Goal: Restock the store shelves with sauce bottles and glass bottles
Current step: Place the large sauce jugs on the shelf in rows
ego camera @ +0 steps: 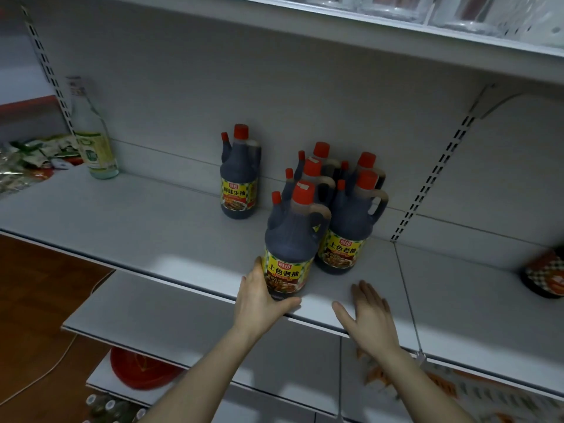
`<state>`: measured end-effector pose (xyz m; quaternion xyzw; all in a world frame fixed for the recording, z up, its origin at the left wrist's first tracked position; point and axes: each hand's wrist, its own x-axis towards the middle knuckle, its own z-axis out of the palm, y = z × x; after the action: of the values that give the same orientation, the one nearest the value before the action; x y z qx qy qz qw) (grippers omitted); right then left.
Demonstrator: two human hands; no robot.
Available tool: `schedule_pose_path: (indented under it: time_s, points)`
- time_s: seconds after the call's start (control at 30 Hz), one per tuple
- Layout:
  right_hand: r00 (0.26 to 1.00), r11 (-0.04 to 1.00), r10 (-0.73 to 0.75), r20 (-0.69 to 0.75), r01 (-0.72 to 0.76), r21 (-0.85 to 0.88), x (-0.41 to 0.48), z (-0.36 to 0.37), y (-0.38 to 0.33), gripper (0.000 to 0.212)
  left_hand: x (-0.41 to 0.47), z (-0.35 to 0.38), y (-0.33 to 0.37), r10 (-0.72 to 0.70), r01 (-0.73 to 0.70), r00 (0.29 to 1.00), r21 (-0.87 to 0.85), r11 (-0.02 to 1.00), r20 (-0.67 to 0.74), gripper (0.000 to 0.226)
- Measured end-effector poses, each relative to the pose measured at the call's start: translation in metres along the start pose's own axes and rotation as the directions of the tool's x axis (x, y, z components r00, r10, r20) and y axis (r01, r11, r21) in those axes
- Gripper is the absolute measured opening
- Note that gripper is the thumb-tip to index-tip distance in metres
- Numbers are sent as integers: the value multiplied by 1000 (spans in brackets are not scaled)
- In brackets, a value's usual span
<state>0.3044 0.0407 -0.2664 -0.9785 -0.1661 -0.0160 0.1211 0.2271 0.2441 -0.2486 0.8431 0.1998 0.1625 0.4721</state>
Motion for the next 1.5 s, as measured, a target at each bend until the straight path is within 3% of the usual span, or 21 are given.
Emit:
schedule_pose_path:
  time_s: [0.17, 0.47, 0.93, 1.1, 1.23, 1.3, 1.4, 1.5]
  points:
    - [1000, 1000, 3, -8, -4, -15, 1, 4, 2, 92, -1, 0, -4, 26, -27, 999, -42, 999, -23, 70]
    - [999, 999, -4, -37, 2, -39, 2, 5, 3, 99, -2, 4, -3, 36, -40, 996, -53, 998, -76, 63]
    - [1000, 999, -17, -25, 17, -30, -1, 2, -1, 99, -1, 5, -8, 64, -63, 997, 25, 998, -43, 73]
    - [999, 999, -35, -22, 35, -10, -1, 0, 0, 100, -3, 4, -3, 66, -61, 997, 111, 992, -46, 71]
    - [997, 997, -75, 25, 76, -19, 1, -5, 1, 105, -17, 4, -1, 52, -20, 993, 292, 956, -103, 60]
    - [994, 995, -96, 61, 95, 13, 4, -8, 5, 105, -35, 2, -4, 39, 9, 991, 363, 932, -125, 70]
    - [978, 981, -186, 96, 179, 82, 0, -21, 5, 92, -75, -4, -10, 27, 31, 992, 452, 892, -122, 86]
    - [949, 908, -314, 28, 292, 300, -25, -25, -7, 58, -116, -9, -20, -10, 60, 995, 497, 866, -103, 89]
